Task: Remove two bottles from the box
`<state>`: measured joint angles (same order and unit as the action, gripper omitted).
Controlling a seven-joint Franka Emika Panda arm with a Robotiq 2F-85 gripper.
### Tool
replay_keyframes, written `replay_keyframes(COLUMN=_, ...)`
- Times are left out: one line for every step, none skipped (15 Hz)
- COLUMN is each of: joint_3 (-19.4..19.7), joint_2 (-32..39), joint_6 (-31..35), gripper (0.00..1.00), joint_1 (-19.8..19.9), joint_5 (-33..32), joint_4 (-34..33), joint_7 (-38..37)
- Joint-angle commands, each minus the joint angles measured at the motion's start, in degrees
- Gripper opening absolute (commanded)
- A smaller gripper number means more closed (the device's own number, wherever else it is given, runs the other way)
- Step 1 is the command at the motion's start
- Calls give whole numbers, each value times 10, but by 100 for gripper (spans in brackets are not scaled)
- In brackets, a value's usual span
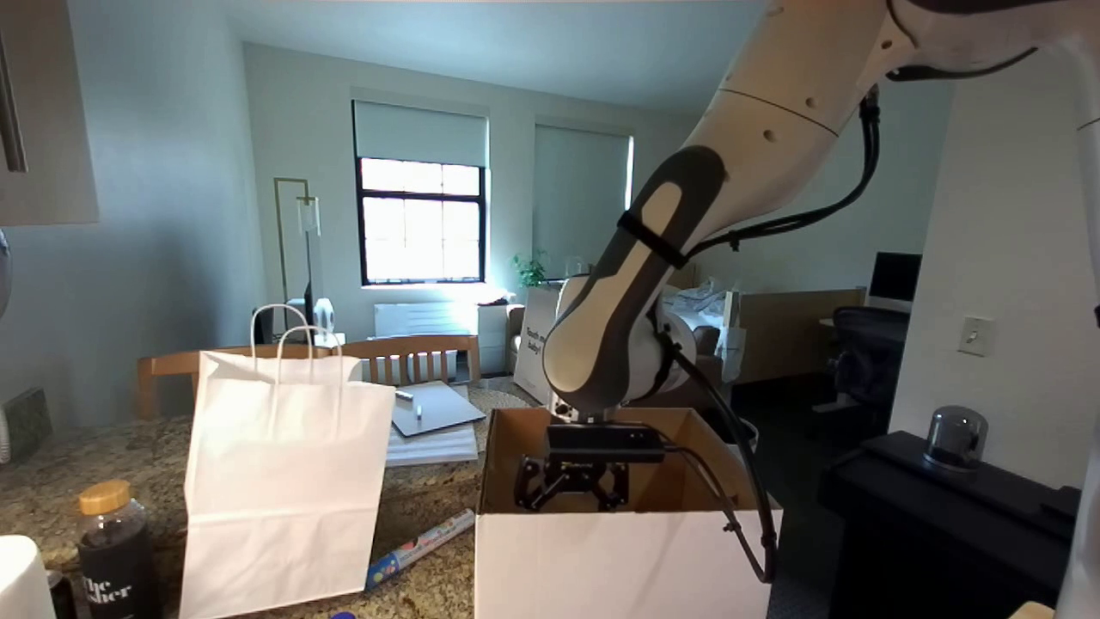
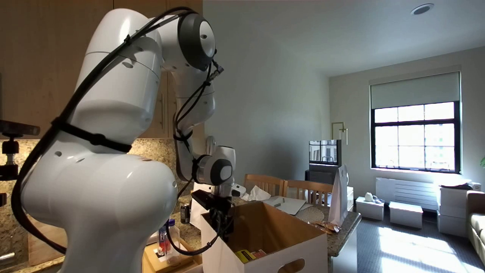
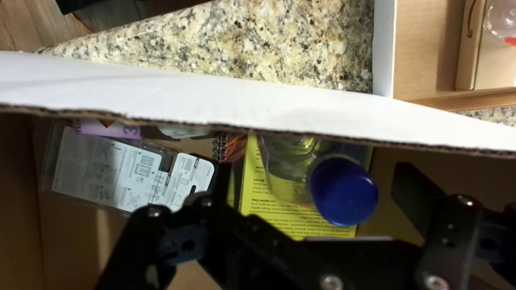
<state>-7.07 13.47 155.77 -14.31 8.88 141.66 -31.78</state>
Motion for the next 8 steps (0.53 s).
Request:
replay_keyframes(joint_3=-9, joint_2=-6, joint_6=-5, gripper=100, joint_1=7, joint_5=17, joint_4=4, joint_7=26)
replay_keyframes(joint_3=-10, joint_2=-6, joint_6=-4, gripper=100, joint_1=7, joint_5=17, joint_4=4, joint_7=26)
replay_keyframes(joint_3=-12, joint_2=-6, joint_6=-4, gripper=100, joint_1=8, joint_5=19, joint_4=4, joint_7=28)
replay_keyframes(joint_3=-13, joint_2=-6, joint_6=-4, gripper=100, joint_1=8, joint_5=20, joint_4=4, joint_7=30)
replay_keyframes(joint_3=-15, joint_2=-5, joint_6=-4, gripper=100, joint_1=9, joint_5=22, joint_4=3, joint_7=33)
replay_keyframes(joint_3=-17, joint_2=-5, joint_6=-3, gripper=100, joint_1=9, joint_5=23, joint_4=3, joint_7=36)
replay_keyframes(joint_3=-21, joint_2=-4, joint_6=-2, gripper=100, joint_1=11, joint_5=27, joint_4=1, joint_7=42)
replay_keyframes(joint_3=-21, joint_2=-3, joint_6=-1, gripper=100, joint_1=10, joint_5=26, joint_4=0, joint_7=44)
